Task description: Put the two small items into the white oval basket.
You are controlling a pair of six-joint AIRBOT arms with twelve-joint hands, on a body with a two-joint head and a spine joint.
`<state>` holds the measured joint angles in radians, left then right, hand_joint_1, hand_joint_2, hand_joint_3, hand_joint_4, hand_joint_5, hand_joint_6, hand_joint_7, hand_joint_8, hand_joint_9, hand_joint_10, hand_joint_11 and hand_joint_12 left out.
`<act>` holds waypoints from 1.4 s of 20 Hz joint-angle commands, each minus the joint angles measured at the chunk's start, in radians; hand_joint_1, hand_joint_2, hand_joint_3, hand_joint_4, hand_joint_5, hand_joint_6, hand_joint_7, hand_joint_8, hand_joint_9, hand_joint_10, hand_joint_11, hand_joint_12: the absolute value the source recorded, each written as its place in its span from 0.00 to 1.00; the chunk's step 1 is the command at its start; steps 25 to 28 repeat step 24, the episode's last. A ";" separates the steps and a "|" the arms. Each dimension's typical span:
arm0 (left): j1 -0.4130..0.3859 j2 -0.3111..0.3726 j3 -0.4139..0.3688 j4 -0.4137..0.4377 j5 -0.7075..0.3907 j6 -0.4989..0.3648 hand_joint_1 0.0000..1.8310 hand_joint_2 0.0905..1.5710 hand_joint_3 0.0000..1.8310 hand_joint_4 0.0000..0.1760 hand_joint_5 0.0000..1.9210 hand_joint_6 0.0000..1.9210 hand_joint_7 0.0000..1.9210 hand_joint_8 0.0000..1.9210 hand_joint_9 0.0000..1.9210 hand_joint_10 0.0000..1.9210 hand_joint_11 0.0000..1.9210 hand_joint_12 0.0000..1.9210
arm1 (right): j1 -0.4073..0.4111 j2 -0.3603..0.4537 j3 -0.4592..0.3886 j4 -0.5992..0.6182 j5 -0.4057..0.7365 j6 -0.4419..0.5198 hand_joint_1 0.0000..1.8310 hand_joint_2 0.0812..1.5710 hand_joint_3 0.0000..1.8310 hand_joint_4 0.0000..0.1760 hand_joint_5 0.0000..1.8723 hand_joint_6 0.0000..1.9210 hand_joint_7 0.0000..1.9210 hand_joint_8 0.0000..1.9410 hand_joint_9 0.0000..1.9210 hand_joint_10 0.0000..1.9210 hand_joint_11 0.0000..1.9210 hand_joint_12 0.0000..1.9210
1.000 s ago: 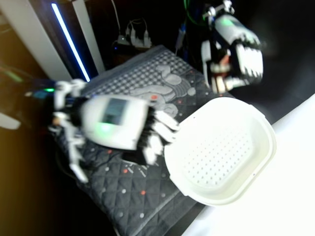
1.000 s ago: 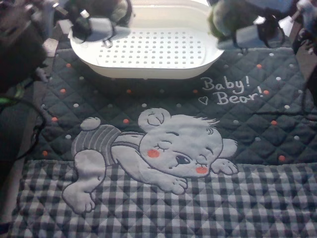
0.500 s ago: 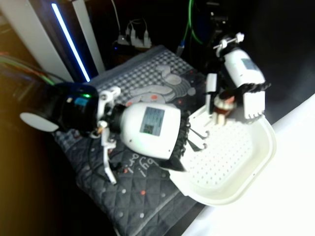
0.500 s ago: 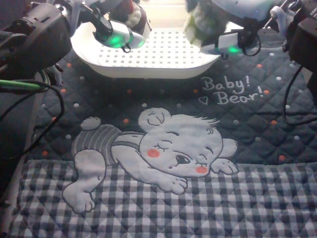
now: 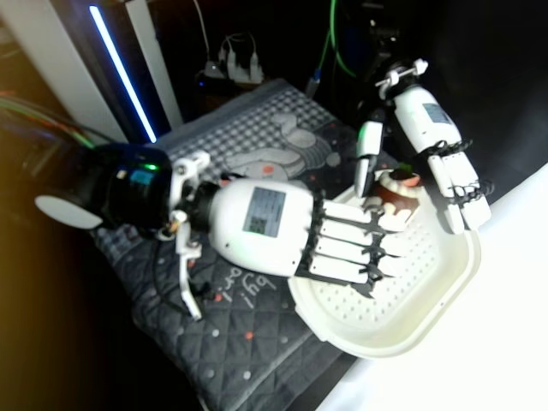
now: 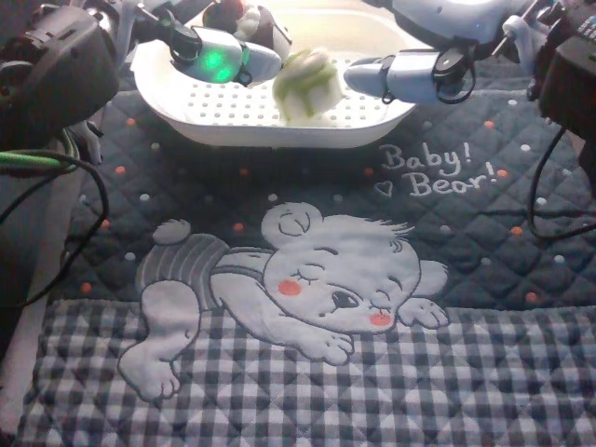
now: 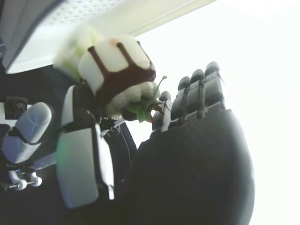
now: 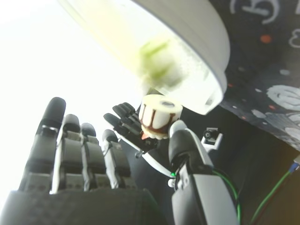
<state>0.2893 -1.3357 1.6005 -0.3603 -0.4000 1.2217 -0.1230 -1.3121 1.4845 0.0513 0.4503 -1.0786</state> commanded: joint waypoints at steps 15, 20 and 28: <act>0.041 0.149 -0.162 -0.005 -0.258 0.054 0.23 0.57 0.00 1.00 0.00 0.00 0.00 0.00 0.00 0.00 0.00 0.00 | 0.011 0.163 -0.166 -0.071 0.194 -0.006 0.19 0.78 0.00 0.33 0.00 0.00 0.00 0.00 0.00 0.09 0.00 0.44; 0.148 0.289 -0.309 0.130 -0.542 -0.165 0.20 0.59 0.01 1.00 0.00 0.00 0.00 0.00 0.00 0.00 0.00 0.00 | 0.010 0.362 -0.343 -0.130 0.300 -0.005 0.19 0.79 0.00 0.62 0.00 0.00 0.00 0.00 0.00 0.01 0.00 0.46; 0.287 0.425 -0.455 0.180 -0.837 -0.256 0.23 0.62 0.01 1.00 0.00 0.00 0.00 0.00 0.00 0.00 0.00 0.00 | 0.005 0.515 -0.492 -0.215 0.353 -0.004 0.22 0.73 0.00 0.95 0.00 0.00 0.00 0.00 0.00 0.00 0.00 0.00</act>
